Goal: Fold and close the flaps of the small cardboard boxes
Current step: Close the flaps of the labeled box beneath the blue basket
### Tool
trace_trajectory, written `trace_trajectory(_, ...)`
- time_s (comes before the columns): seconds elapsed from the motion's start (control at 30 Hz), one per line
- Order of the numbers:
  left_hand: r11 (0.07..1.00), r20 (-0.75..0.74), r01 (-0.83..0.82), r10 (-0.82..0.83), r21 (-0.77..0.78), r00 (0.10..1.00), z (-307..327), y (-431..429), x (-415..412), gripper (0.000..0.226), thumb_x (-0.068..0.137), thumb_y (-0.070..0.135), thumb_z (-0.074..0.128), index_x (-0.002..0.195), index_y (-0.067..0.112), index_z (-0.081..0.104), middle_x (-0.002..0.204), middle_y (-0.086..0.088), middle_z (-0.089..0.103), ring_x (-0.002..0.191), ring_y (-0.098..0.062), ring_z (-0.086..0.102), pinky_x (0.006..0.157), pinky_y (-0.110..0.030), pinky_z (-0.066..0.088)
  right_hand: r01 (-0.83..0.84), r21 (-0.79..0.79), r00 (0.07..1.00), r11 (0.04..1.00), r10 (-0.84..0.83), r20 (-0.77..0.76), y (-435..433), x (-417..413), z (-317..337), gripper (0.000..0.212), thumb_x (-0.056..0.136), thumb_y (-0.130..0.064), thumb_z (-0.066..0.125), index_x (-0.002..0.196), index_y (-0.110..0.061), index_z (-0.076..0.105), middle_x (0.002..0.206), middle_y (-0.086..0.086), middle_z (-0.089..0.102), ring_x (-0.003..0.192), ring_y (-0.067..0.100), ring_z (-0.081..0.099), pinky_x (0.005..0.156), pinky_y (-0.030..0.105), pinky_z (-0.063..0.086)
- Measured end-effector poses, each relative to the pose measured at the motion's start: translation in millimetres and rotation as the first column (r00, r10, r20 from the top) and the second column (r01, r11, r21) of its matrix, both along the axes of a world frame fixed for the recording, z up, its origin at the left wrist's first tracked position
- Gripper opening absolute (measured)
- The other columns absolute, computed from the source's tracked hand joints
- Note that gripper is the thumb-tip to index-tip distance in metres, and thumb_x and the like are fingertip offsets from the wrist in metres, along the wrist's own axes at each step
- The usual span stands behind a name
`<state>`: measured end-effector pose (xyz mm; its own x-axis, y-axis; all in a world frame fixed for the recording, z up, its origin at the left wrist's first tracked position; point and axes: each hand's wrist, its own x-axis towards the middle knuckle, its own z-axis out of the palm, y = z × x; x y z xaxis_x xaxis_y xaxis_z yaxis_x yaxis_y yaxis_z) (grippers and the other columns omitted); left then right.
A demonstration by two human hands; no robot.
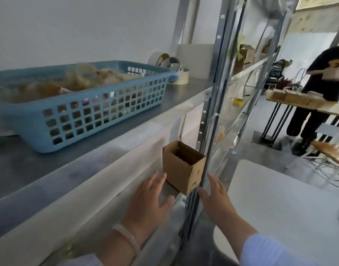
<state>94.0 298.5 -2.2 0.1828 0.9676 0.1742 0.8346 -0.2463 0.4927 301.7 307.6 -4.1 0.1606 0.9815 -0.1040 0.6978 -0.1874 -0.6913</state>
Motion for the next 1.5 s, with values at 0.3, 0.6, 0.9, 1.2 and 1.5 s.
trace_trajectory(0.3, 0.903, 0.399, -0.14, 0.313, -0.405, 0.862, -10, 84, 67, 0.07, 0.093, 0.053, 0.046, 0.15, 0.035, 0.011, 0.153, 0.01, 0.024, 0.14, -0.015, 0.027, 0.113, -0.038, 0.029, -0.009, -0.064, 0.929, 0.998, -0.015, -0.37, 118, 50, -12, 0.048, 0.102, -0.044, 0.031, 0.148, -0.031, 0.03, 0.148, 0.003, 0.04, 0.137, 0.025, 0.036, 0.109, 0.037, 0.028)
trace_trajectory(0.6, 0.799, 0.571, -0.261, 0.578, -0.542, 0.582, -7, 100, 46, 0.052, 0.091, 0.053, 0.049, 0.137, 0.038, 0.03, 0.116, 0.014, 0.055, 0.091, -0.007, 0.056, 0.053, -0.015, 0.052, -0.324, 0.04, 0.806, 0.945, 0.298, -0.511, 124, 25, -25, 0.034, 0.103, -0.035, 0.033, 0.117, -0.033, 0.065, 0.121, -0.008, 0.055, 0.115, 0.005, 0.049, 0.101, 0.022, 0.035)
trace_trajectory(0.9, 0.725, 0.579, -0.351, 0.687, -0.593, 0.44, -62, 69, 9, 0.067, 0.062, 0.051, 0.083, 0.117, 0.045, 0.046, 0.117, 0.01, 0.064, 0.107, -0.013, 0.061, 0.096, -0.044, 0.049, -0.414, 0.114, 0.883, 0.903, 0.429, -0.188, 125, -16, -37, 0.043, 0.09, -0.027, 0.066, 0.13, -0.034, 0.051, 0.125, -0.013, 0.045, 0.103, -0.002, 0.045, 0.085, 0.006, 0.039)
trace_trajectory(1.2, 0.706, 0.72, -0.299, 0.689, -0.642, 0.081, -65, 40, -4, 0.072, 0.071, 0.025, 0.079, 0.127, 0.039, 0.036, 0.122, 0.003, 0.059, 0.11, -0.023, 0.059, 0.09, -0.048, 0.053, -0.55, -0.013, 0.753, 0.835, 0.488, -0.442, 133, -27, -37, 0.035, 0.08, -0.025, 0.077, 0.109, -0.033, 0.058, 0.09, -0.015, 0.071, 0.078, -0.005, 0.068, 0.06, 0.014, 0.052)
trace_trajectory(1.5, 0.733, 0.636, -0.642, 0.609, -0.225, 0.473, -33, 1, -43, 0.049, 0.083, 0.044, 0.058, 0.131, 0.036, 0.048, 0.126, 0.02, 0.055, 0.113, 0.001, 0.054, 0.09, -0.02, 0.047, -0.868, 0.269, 0.466, 0.416, 0.87, 0.157, 145, -65, -27, 0.074, 0.068, -0.044, 0.079, 0.133, -0.047, 0.043, 0.142, -0.017, 0.041, 0.136, 0.006, 0.035, 0.109, 0.038, 0.039)
